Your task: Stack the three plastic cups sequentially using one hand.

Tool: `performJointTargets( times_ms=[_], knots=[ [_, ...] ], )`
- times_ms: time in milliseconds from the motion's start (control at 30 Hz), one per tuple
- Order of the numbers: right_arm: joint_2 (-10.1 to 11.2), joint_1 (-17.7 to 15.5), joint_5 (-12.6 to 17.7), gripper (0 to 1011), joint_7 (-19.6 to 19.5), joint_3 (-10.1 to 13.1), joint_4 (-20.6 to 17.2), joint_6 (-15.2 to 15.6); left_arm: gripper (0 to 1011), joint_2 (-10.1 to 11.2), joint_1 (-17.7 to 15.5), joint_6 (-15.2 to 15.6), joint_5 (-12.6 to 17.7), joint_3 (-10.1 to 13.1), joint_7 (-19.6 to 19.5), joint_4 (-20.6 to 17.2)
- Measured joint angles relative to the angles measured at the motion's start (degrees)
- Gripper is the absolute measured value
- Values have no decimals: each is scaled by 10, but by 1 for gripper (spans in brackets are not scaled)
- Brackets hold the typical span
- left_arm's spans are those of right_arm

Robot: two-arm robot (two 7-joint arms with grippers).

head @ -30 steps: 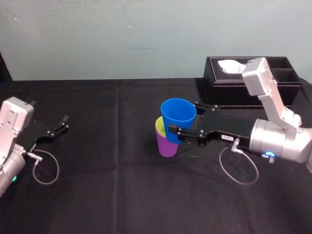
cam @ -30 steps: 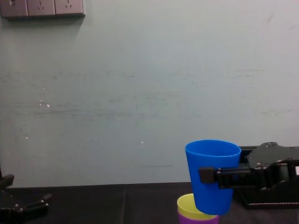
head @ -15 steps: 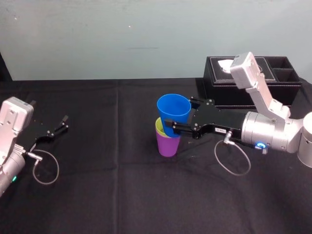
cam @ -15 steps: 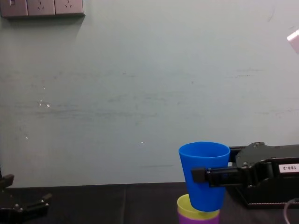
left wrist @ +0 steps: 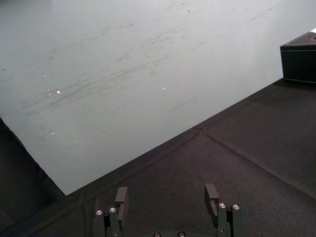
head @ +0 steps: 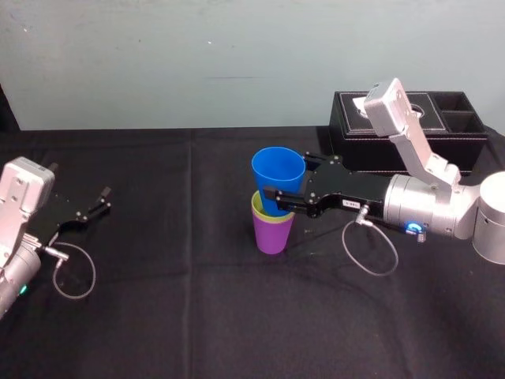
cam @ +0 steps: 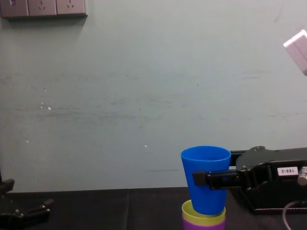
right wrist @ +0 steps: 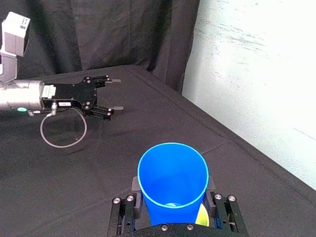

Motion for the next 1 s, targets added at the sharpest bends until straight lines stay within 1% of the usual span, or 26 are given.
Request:
performJointTargets(
  times_ms=[500, 1000],
  knots=[
    [-10, 8, -1, 724, 4, -4, 17, -3, 1010, 0, 0, 0, 0, 0, 0, 0],
    [-22, 15, -4, 724, 7, -7, 43, -9, 1010, 0, 0, 0, 0, 0, 0, 0]
  ],
)
